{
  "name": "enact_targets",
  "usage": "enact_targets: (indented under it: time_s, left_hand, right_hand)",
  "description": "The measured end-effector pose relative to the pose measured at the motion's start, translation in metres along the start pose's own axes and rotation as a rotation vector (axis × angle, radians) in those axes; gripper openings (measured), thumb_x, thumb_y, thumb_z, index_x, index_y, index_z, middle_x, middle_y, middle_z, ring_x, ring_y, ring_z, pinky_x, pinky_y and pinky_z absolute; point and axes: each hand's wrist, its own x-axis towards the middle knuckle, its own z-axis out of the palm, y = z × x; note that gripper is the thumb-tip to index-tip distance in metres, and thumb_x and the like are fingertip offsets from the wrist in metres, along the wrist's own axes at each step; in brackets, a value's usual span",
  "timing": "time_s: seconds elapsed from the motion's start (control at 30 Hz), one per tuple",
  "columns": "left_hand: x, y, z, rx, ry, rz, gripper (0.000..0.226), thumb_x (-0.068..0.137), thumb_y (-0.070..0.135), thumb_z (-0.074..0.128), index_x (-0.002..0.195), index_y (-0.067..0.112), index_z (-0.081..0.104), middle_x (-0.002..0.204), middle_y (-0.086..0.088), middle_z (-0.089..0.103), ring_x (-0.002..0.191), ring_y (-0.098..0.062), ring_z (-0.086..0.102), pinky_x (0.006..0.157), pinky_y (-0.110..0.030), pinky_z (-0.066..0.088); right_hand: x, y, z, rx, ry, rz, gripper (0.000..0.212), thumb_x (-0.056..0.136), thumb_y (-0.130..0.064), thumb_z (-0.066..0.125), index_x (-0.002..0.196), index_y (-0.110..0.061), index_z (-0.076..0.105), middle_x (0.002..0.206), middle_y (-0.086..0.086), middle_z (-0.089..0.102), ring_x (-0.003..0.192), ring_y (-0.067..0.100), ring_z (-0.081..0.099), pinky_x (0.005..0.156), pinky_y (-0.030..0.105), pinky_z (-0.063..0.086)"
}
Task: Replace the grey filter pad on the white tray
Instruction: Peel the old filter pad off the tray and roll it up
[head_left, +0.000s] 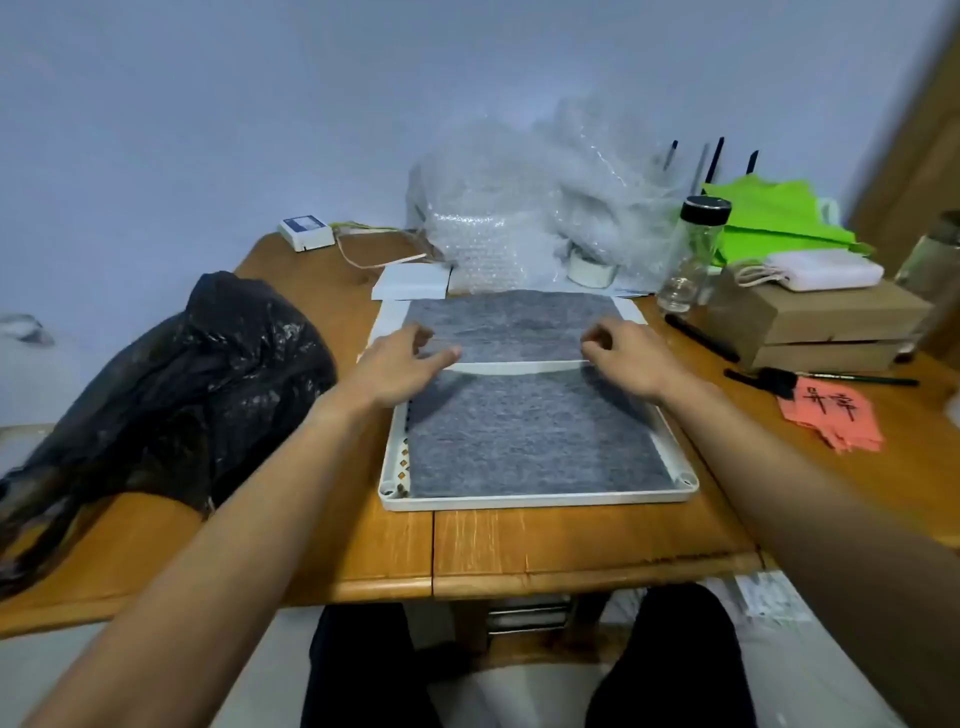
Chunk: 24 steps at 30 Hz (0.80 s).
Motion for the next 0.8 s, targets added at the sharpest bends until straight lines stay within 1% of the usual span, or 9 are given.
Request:
enact_targets:
  time_s: [0.03, 0.1, 0.23, 0.3, 0.43, 0.53, 0.67, 0.73, 0.8]
  left_hand:
    - [-0.006, -0.001, 0.007, -0.045, -0.012, 0.005, 0.075, 0.088, 0.067, 0.058, 0.143, 0.017, 0.049, 0.147, -0.002, 0.054, 0.131, -0.022, 0.053, 0.107, -0.039, 0.044]
    - [-0.016, -0.006, 0.022, -0.068, 0.038, 0.014, 0.077, 0.088, 0.068, 0.057, 0.148, 0.020, 0.043, 0.152, -0.001, 0.049, 0.136, -0.022, 0.049, 0.109, -0.039, 0.041]
    - [-0.020, -0.027, 0.037, -0.138, 0.025, -0.040, 0.099, 0.078, 0.087, 0.046, 0.155, 0.027, 0.033, 0.161, 0.002, 0.036, 0.147, -0.018, 0.035, 0.120, -0.047, 0.030]
    - [-0.019, -0.033, 0.038, -0.173, -0.016, -0.045, 0.101, 0.078, 0.088, 0.044, 0.158, 0.028, 0.027, 0.165, 0.006, 0.027, 0.151, -0.013, 0.027, 0.123, -0.045, 0.023]
    - [-0.018, -0.037, 0.041, -0.317, 0.010, -0.058, 0.083, 0.089, 0.075, 0.045, 0.157, 0.030, 0.032, 0.164, 0.014, 0.026, 0.150, -0.005, 0.023, 0.125, -0.040, 0.018]
    - [-0.018, -0.034, 0.041, -0.296, 0.038, -0.067, 0.066, 0.098, 0.062, 0.041, 0.154, 0.027, 0.038, 0.164, 0.014, 0.026, 0.150, -0.005, 0.022, 0.123, -0.033, 0.015]
    - [-0.018, -0.033, 0.041, -0.258, 0.024, -0.045, 0.060, 0.102, 0.057, 0.037, 0.154, 0.027, 0.039, 0.165, 0.014, 0.024, 0.151, -0.005, 0.020, 0.123, -0.033, 0.014]
    - [-0.018, -0.032, 0.040, -0.240, 0.024, -0.042, 0.058, 0.103, 0.055, 0.035, 0.154, 0.027, 0.038, 0.165, 0.014, 0.023, 0.151, -0.005, 0.019, 0.123, -0.033, 0.013]
    - [-0.019, -0.032, 0.040, -0.239, 0.020, -0.048, 0.058, 0.104, 0.054, 0.031, 0.155, 0.028, 0.036, 0.165, 0.015, 0.022, 0.151, -0.004, 0.018, 0.119, -0.027, 0.011]
  right_hand:
    - [-0.001, 0.003, 0.005, 0.051, 0.024, 0.008, 0.022, 0.095, -0.027, 0.057, 0.108, -0.015, 0.070, 0.112, 0.006, 0.073, 0.105, 0.027, 0.064, 0.088, 0.037, 0.049]
    - [-0.006, 0.005, 0.013, 0.149, 0.102, 0.016, 0.023, 0.097, -0.025, 0.057, 0.113, -0.015, 0.069, 0.111, 0.004, 0.072, 0.104, 0.024, 0.064, 0.091, 0.037, 0.050]
    - [-0.015, 0.016, 0.030, 0.309, 0.191, 0.029, 0.021, 0.097, -0.025, 0.060, 0.114, -0.015, 0.069, 0.105, 0.001, 0.071, 0.097, 0.018, 0.064, 0.091, 0.038, 0.052]
    - [-0.014, 0.024, 0.033, 0.381, 0.237, 0.075, 0.020, 0.096, -0.025, 0.061, 0.112, -0.017, 0.069, 0.104, -0.002, 0.071, 0.097, 0.015, 0.064, 0.092, 0.035, 0.052]
    - [-0.008, 0.029, 0.036, 0.394, 0.258, 0.109, 0.016, 0.096, -0.022, 0.061, 0.106, -0.018, 0.072, 0.104, -0.004, 0.071, 0.097, 0.014, 0.063, 0.087, 0.028, 0.049]
    - [-0.006, 0.032, 0.038, 0.371, 0.256, 0.112, 0.015, 0.095, -0.020, 0.060, 0.100, -0.017, 0.073, 0.103, -0.003, 0.072, 0.097, 0.015, 0.064, 0.086, 0.028, 0.047]
    - [-0.010, 0.031, 0.036, 0.353, 0.258, 0.091, 0.015, 0.096, -0.019, 0.060, 0.095, -0.015, 0.074, 0.101, -0.001, 0.072, 0.097, 0.016, 0.063, 0.088, 0.031, 0.048]
    - [-0.012, 0.030, 0.035, 0.332, 0.248, 0.078, 0.016, 0.096, -0.020, 0.060, 0.093, -0.015, 0.074, 0.100, -0.001, 0.071, 0.094, 0.015, 0.062, 0.083, 0.028, 0.045]
    - [-0.013, 0.029, 0.036, 0.324, 0.242, 0.073, 0.016, 0.096, -0.020, 0.059, 0.091, -0.015, 0.074, 0.098, -0.003, 0.070, 0.093, 0.013, 0.061, 0.078, 0.021, 0.042]
